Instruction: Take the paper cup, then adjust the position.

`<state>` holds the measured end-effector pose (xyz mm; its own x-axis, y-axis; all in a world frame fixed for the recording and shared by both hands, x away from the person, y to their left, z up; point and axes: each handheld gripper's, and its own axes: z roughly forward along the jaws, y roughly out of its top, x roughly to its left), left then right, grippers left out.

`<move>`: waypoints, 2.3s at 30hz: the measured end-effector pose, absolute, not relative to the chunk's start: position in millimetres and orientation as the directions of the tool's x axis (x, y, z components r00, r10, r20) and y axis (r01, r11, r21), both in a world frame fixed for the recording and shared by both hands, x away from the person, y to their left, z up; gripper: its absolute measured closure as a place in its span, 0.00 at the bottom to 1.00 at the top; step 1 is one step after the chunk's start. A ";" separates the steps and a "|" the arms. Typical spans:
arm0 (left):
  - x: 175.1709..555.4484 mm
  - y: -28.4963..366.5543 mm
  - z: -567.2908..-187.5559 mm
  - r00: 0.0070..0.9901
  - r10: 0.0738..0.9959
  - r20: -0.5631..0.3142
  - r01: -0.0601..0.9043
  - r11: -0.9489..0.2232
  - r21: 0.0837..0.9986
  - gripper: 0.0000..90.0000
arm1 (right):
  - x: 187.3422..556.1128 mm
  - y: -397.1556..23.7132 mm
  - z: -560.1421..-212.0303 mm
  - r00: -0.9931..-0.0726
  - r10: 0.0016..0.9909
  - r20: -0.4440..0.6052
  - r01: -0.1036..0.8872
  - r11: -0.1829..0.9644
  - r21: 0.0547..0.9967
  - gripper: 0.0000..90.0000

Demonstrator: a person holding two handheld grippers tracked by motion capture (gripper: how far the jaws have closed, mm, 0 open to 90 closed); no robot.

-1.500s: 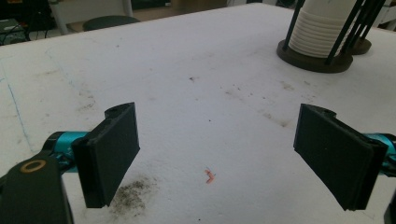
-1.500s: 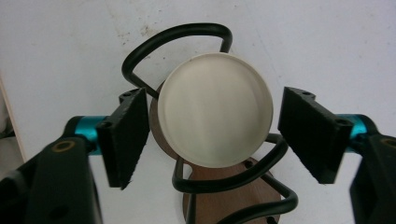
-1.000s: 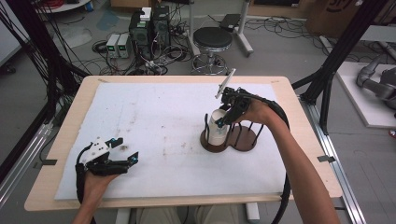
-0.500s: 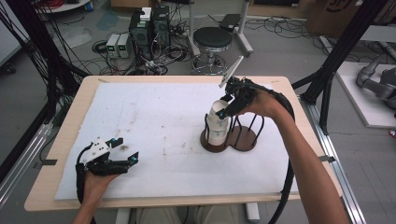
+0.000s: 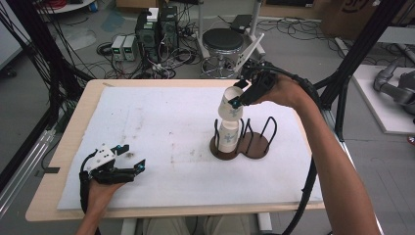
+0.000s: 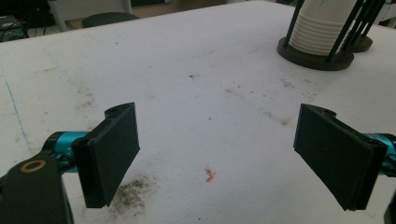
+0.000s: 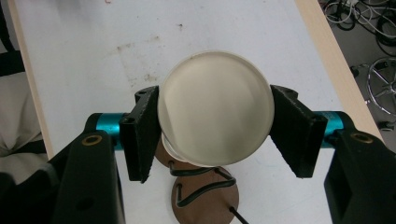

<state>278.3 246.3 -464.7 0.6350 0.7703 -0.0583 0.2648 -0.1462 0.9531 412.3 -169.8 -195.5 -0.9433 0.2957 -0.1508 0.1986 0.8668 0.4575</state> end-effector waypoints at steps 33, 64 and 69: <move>278.1 250.7 -465.1 0.653 0.752 -0.087 0.258 -0.114 0.959 0.16 | 309.0 -180.4 -313.4 -0.969 0.246 -0.005 0.082 0.340 0.937 0.42; 278.5 250.0 -465.1 0.660 0.747 -0.082 0.259 -0.124 0.958 0.16 | 292.7 -168.7 -376.0 -0.977 0.213 0.025 0.089 0.297 0.951 0.42; 278.1 249.5 -464.9 0.661 0.746 -0.075 0.257 -0.131 0.958 0.16 | 293.0 -169.8 -377.5 -0.976 0.214 0.024 0.090 0.306 0.948 0.42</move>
